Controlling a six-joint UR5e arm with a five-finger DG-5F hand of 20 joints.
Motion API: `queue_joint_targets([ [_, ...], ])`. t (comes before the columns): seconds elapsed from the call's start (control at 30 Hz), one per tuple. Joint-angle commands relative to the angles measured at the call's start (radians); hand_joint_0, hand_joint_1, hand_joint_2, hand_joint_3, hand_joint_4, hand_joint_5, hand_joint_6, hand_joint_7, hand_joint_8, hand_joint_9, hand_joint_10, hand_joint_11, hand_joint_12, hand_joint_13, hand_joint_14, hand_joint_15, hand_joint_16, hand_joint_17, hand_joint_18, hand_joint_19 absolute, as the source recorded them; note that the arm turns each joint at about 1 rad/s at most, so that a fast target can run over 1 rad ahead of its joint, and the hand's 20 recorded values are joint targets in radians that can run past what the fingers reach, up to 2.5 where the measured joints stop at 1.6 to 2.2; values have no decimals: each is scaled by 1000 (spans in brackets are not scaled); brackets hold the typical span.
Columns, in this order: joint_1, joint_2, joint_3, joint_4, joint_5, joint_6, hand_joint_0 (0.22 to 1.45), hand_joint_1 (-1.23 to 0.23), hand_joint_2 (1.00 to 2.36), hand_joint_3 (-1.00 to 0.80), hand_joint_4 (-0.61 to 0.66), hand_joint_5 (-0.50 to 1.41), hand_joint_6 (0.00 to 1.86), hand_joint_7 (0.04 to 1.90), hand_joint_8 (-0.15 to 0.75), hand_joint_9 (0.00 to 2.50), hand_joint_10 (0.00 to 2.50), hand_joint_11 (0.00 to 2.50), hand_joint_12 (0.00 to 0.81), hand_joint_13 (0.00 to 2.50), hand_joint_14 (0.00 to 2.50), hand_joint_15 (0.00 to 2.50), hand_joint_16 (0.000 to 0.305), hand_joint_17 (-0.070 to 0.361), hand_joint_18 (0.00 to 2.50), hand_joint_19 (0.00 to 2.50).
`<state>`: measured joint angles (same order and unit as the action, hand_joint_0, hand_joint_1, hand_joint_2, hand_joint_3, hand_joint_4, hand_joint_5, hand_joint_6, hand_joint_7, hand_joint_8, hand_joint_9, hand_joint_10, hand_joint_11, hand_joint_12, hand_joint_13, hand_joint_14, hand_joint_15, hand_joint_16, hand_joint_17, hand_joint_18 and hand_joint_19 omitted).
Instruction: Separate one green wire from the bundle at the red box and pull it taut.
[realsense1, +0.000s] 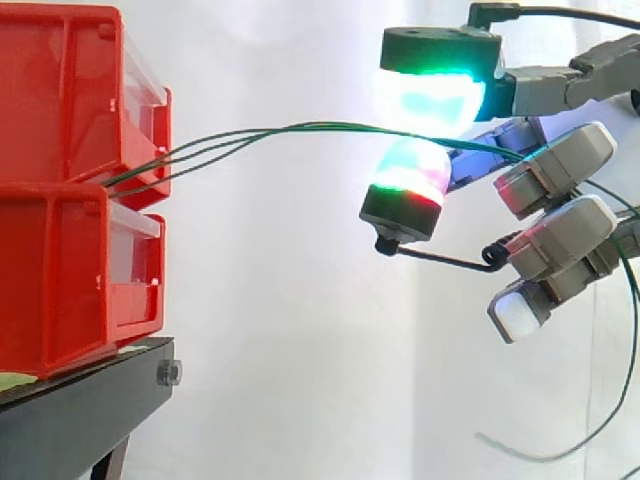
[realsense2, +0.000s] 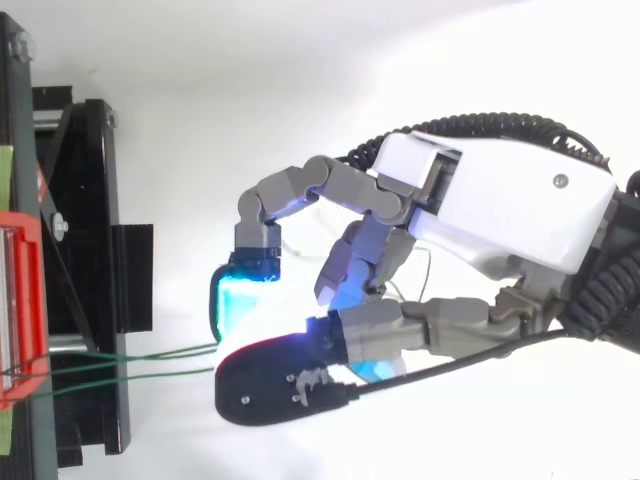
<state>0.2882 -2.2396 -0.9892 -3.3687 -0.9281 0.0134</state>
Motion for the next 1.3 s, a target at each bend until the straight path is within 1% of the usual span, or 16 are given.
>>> queue_joint_targets([
  [0.0,0,0,0,0,0,0,585,-494,1012,-339,60,-110,876,1130,228,1616,22,1437,332,1398,27,1231,49,111,782,695],
  [0.17,0,0,0,2,0,0,589,-467,1011,-361,62,-107,870,1131,228,1635,22,1432,335,1404,27,1231,49,111,787,687],
  [0.23,0,0,0,2,0,-1,577,-442,1008,-400,59,-106,869,1120,234,1642,22,1439,336,1407,27,1230,50,112,789,693],
  [0.3,0,0,0,2,0,0,535,-409,1000,-500,65,-103,866,1113,236,1652,22,1427,341,1418,26,1222,52,117,808,682],
  [0.37,0,0,0,2,0,-1,496,-404,1000,-500,73,-101,861,1112,257,1664,20,1412,367,1432,25,1211,55,123,832,666],
  [0.4,0,-2,0,2,0,-1,470,-432,1000,-500,80,-99,859,1107,273,1669,22,1394,380,1445,23,1201,57,128,853,653],
  [0.5,0,0,0,2,0,0,432,-520,1000,-500,90,-96,855,1102,281,1675,19,1377,403,1461,24,1179,61,136,886,625],
  [0.63,0,0,0,2,0,0,431,-650,1000,-500,91,-100,855,1115,278,1660,19,1387,394,1439,25,1178,60,135,881,617],
  [0.67,0,0,0,2,0,-1,446,-700,1000,-500,89,-104,860,1111,269,1648,20,1387,386,1428,26,1187,58,130,862,625],
  [0.73,0,0,0,2,0,0,520,-781,1000,-500,70,-114,867,1147,234,1607,20,1412,353,1393,28,1205,52,117,807,646],
  [0.83,0,0,0,2,0,-1,598,-823,1000,-500,62,-119,877,1162,215,1587,20,1434,327,1370,29,1215,48,109,775,659],
  [0.93,0,0,0,2,0,-1,628,-837,1007,-416,30,-121,881,1178,223,1582,21,1445,326,1368,30,1221,48,108,774,650],
  [0.97,0,0,0,2,0,-1,627,-837,1008,-413,29,-121,882,1185,222,1582,21,1432,328,1370,29,1222,48,108,774,652],
  [1.0,0,0,0,2,0,0,621,-805,1008,-409,37,-122,885,1177,219,1582,21,1437,323,1371,31,1212,48,108,774,660],
  [1.1,0,0,1,2,0,0,596,-722,1009,-393,41,-123,892,1101,226,1598,21,1437,332,1384,29,1210,48,108,777,669],
  [1.27,0,0,0,2,0,0,589,-543,1008,-406,48,-105,860,1124,222,1665,23,1421,327,1406,28,1212,48,108,793,685],
])
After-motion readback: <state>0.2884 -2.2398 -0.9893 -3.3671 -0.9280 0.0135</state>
